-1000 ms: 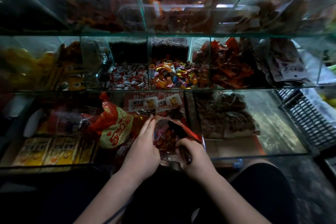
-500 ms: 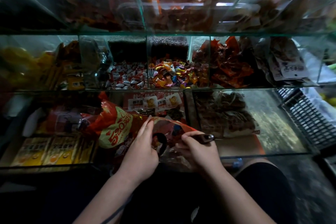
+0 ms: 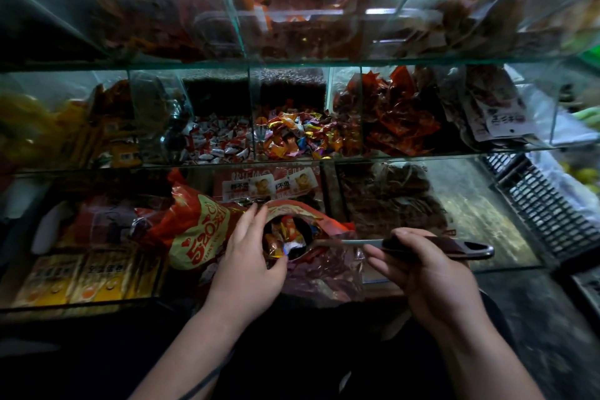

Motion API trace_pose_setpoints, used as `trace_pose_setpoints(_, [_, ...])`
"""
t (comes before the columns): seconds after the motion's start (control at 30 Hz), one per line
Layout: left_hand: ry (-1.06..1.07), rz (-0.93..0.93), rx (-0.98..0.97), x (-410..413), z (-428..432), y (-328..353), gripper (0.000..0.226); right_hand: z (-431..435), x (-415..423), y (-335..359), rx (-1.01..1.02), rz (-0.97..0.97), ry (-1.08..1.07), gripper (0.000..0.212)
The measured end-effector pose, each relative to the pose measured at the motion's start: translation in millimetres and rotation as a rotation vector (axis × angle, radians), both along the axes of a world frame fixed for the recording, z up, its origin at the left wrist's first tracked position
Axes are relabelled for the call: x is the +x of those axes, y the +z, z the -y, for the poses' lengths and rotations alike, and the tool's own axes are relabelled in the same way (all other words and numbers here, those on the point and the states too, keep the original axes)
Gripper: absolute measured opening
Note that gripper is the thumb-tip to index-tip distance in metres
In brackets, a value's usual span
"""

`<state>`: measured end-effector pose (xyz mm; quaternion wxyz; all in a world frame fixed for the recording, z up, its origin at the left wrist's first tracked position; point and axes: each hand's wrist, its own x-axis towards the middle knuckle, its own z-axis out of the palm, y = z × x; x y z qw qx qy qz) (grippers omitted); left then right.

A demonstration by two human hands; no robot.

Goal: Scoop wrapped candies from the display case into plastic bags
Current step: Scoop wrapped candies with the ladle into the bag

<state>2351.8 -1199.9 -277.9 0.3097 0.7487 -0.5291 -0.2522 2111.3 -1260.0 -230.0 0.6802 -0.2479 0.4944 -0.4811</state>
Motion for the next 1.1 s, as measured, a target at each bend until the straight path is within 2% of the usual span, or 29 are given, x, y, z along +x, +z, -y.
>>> trace_pose_setpoints(0.1, [-0.012,0.151,-0.09,-8,-1,10,0.076,-6,-12,23,-0.075,-0.03,0.051,0.016])
trace_pose_setpoints(0.2, [-0.079,0.202,-0.086,-17,4,13,0.07,-16,-19,46,-0.147,-0.014,0.101,0.014])
trace_pose_setpoints(0.37, [-0.057,0.247,-0.132,-24,12,13,0.068,-29,-17,65,-0.202,0.017,0.144,0.025])
trace_pose_setpoints(0.6, [-0.053,0.318,-0.241,-17,28,33,0.07,-30,-10,75,-0.203,0.137,0.095,0.017])
trace_pose_setpoints(0.7, [-0.062,0.255,-0.309,-11,45,46,0.07,-22,-6,81,-0.17,0.237,0.031,0.011])
trace_pose_setpoints(0.8, [-0.038,0.144,-0.339,-2,61,55,0.074,-14,5,83,-0.11,0.334,-0.023,0.015])
trace_pose_setpoints(0.97, [0.072,-0.005,-0.373,5,71,57,0.081,6,26,82,-0.025,0.391,-0.102,0.017])
trace_pose_setpoints(1.1, [0.109,-0.072,-0.366,3,65,49,0.074,44,55,76,0.007,0.41,-0.143,0.014])
